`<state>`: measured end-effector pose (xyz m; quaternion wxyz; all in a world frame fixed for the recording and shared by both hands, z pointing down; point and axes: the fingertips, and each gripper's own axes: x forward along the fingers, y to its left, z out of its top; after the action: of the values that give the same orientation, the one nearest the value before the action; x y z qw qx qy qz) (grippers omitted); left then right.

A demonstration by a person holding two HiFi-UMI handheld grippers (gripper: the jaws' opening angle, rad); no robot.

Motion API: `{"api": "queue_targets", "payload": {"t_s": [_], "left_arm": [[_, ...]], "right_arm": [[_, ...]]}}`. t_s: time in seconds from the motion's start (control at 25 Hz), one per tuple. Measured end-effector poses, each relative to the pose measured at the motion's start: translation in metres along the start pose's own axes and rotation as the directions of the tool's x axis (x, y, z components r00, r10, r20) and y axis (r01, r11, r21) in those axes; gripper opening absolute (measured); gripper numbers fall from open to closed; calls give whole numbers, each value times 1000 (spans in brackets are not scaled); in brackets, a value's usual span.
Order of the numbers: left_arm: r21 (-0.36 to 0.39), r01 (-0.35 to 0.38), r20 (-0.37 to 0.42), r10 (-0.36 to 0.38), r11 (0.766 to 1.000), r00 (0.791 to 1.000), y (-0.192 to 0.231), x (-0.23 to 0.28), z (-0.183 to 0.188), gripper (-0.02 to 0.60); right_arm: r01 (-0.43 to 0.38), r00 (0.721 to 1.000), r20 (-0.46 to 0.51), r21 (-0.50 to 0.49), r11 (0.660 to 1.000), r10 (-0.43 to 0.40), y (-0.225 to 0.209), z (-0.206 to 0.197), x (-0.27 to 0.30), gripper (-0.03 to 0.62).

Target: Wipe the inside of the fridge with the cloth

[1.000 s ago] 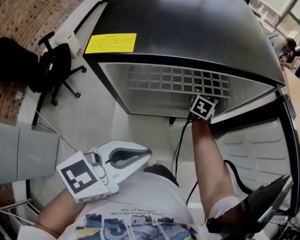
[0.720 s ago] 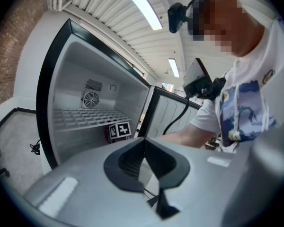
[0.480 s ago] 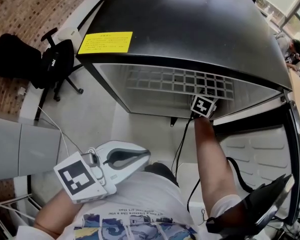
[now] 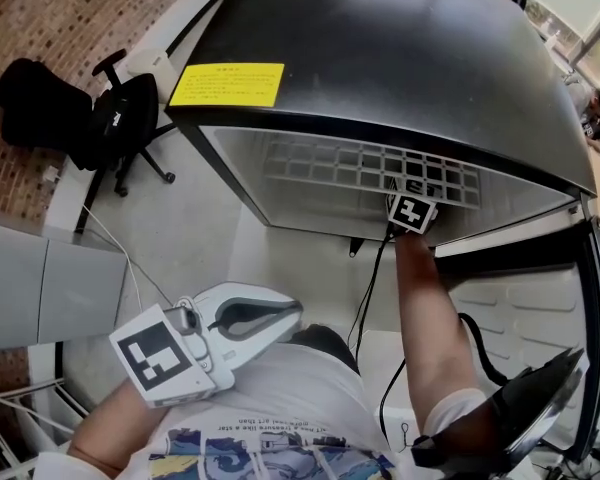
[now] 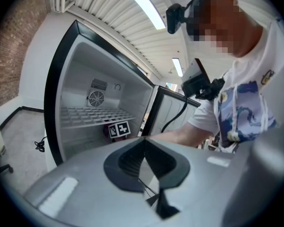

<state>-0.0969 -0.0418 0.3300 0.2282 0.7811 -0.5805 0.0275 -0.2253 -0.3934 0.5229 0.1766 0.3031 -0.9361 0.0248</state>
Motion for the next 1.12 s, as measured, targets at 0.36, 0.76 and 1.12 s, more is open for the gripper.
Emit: {"api": "queue_targets", "payload": {"t_s": [0.36,0.76,1.12], "left_arm": [[-17,-20,11,20,1000,1000,6,-10,-2,8],[-32,-57,26,58,998,998,13,-23,-4,8],[-49,-98,32,100,994,994,20,-35,-6,8]], "right_arm": [[-2,1000,-12,-38,999,1,25,0,2,54],[-83,996,3,-91,992,84,74,6,10,54],[-174,985,-12,-132,976,174,119,9,17,54]]}}
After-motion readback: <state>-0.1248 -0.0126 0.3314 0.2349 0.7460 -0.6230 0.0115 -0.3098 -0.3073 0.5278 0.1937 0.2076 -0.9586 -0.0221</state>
